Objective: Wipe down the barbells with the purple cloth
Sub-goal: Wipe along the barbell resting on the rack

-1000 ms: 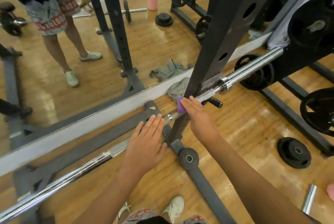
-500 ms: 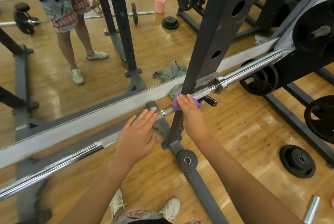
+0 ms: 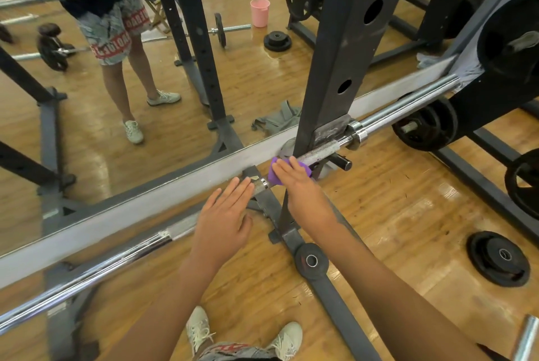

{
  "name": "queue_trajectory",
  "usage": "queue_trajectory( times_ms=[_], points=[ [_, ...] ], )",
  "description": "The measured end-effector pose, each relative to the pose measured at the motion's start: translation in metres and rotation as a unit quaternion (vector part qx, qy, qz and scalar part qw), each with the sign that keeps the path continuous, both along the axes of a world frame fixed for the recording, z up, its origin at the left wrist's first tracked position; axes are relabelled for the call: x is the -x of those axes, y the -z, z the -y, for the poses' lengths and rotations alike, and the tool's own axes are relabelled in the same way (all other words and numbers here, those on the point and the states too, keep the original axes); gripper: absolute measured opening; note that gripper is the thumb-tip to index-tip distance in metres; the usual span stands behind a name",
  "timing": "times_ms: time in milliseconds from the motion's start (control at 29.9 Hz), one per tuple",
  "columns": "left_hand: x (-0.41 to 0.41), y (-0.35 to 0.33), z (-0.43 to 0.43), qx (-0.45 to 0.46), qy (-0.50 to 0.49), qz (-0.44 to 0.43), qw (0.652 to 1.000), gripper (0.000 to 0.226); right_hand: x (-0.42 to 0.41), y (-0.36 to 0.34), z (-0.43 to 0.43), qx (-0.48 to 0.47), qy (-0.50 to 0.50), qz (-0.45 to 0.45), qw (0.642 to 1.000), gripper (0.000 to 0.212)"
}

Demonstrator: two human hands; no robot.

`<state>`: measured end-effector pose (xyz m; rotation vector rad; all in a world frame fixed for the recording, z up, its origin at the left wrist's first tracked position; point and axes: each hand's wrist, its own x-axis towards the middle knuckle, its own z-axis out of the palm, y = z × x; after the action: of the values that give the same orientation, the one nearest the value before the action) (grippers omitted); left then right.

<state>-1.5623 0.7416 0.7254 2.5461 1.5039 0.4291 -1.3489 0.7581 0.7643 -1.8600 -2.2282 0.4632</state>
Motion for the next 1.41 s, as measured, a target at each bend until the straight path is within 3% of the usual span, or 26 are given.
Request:
queue_trajectory(
  times_ms=[134,301,502,736,870,970,1037,1405],
  points=[
    [0.002,-0.003,0.001,-0.001,0.012,-0.019,1.0,0.065,-0.023,0.013,-0.002,-0.021,0.016,-0.041,0.999,0.074],
    [0.005,-0.005,0.002,0.017,0.031,-0.046,0.998,0.07,-0.002,0.019,-0.001,-0.047,0.145,-0.077,0.985,0.071],
    [0.009,-0.013,-0.003,0.056,0.064,-0.086,0.993,0.077,0.011,0.038,0.007,-0.078,0.085,-0.125,0.985,0.08],
    [0.025,-0.02,-0.019,0.109,0.157,-0.123,0.974,0.089,0.036,0.042,0.004,-0.114,0.217,-0.158,0.957,0.077],
    [0.028,-0.025,-0.022,0.12,0.188,-0.144,0.964,0.096,0.055,0.047,0.022,-0.165,0.255,-0.299,0.905,0.066],
    [0.028,-0.029,-0.023,0.152,0.188,-0.134,0.961,0.101,0.047,0.034,0.011,-0.146,0.417,-0.443,0.78,0.05],
    [0.028,-0.03,-0.025,0.163,0.19,-0.135,0.959,0.102,0.043,0.031,0.002,-0.16,0.475,-0.464,0.731,0.05],
    [0.03,-0.041,-0.033,0.256,0.215,-0.061,0.94,0.101,0.108,0.051,0.002,-0.198,0.475,-0.467,0.719,0.055]
  ],
)
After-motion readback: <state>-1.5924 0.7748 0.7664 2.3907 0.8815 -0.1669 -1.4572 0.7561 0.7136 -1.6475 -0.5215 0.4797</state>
